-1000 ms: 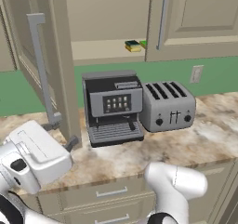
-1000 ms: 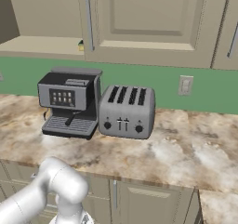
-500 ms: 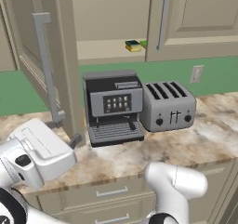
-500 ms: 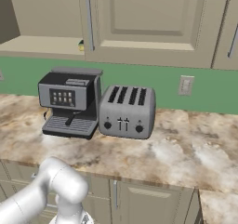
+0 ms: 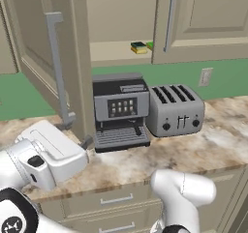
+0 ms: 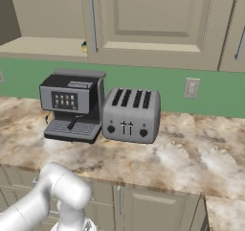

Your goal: Pick up the sponge and sponge from the sink, and place them back in the cabinet, and close the cabinet doors.

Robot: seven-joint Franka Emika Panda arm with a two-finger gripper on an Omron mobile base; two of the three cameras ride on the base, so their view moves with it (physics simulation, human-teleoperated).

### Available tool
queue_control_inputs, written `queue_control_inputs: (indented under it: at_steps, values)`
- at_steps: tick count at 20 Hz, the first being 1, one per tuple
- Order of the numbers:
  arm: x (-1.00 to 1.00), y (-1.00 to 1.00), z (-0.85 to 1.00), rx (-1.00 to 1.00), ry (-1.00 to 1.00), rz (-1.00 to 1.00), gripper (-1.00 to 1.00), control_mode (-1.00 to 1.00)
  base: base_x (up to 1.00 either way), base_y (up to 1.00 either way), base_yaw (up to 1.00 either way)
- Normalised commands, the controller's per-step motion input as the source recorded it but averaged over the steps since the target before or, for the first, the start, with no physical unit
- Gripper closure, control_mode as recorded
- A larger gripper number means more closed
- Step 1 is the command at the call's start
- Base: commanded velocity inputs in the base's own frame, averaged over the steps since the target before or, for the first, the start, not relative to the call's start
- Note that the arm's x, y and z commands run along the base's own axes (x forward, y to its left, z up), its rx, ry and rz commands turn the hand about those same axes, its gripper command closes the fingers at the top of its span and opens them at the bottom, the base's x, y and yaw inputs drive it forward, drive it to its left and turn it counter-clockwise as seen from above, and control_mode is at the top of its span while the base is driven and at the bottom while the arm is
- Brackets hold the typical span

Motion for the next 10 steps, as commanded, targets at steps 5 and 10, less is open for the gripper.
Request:
queue_control_inputs:
  at_steps: [5, 10]
  values:
    - [0.46, -0.09, 0.00, 0.00, 0.00, 0.06, -1.00, -1.00, 0.00, 0.00, 0.00]
    - [0.45, -0.10, 0.00, 0.00, 0.00, 0.11, -1.00, -1.00, 0.00, 0.00, 0.00]
